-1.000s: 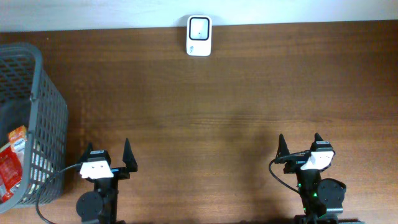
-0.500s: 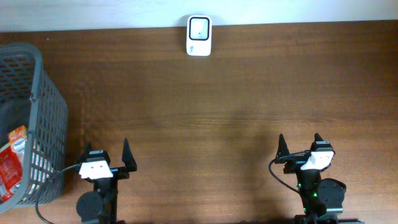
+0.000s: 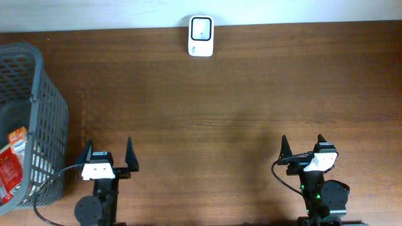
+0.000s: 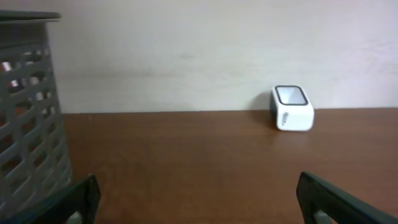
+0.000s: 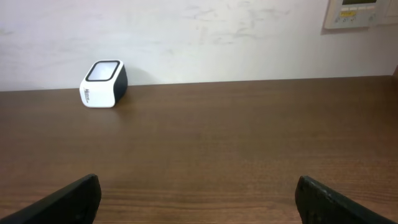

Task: Scan the item barcode
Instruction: 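Reach the left gripper into the grey basket and grasp a snack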

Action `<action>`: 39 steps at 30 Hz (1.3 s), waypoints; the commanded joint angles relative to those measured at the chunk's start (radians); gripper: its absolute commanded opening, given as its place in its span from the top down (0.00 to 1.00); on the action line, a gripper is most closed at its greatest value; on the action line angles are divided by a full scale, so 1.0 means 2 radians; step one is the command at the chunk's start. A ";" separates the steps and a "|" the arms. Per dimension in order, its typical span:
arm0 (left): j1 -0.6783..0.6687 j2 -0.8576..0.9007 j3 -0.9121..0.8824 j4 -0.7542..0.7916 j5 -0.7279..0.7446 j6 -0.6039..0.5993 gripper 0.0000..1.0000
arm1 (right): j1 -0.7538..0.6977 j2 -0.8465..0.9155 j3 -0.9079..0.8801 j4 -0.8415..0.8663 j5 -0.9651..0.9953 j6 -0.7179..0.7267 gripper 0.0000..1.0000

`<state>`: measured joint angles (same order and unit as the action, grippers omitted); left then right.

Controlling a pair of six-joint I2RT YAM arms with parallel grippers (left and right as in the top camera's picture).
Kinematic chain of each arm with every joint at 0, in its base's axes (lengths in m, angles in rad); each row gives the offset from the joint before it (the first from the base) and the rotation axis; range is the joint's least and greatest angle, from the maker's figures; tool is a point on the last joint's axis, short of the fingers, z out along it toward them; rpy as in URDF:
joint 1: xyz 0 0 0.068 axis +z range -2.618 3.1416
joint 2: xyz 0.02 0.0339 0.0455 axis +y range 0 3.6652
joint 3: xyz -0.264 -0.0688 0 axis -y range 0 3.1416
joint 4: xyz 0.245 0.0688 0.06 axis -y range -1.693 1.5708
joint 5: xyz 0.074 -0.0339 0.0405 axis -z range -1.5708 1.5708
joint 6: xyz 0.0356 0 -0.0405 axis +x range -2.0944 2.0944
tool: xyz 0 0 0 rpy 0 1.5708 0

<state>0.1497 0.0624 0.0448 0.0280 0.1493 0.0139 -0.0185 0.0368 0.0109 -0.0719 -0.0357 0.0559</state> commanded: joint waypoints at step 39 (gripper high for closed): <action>0.143 0.754 0.984 -0.564 -0.118 -0.139 0.01 | 0.003 0.000 -0.003 -0.002 -0.006 0.002 0.01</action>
<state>0.3145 1.5642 2.0068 -1.0840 0.0483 -0.0681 -0.0185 0.0387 0.0109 -0.0715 -0.0425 0.0559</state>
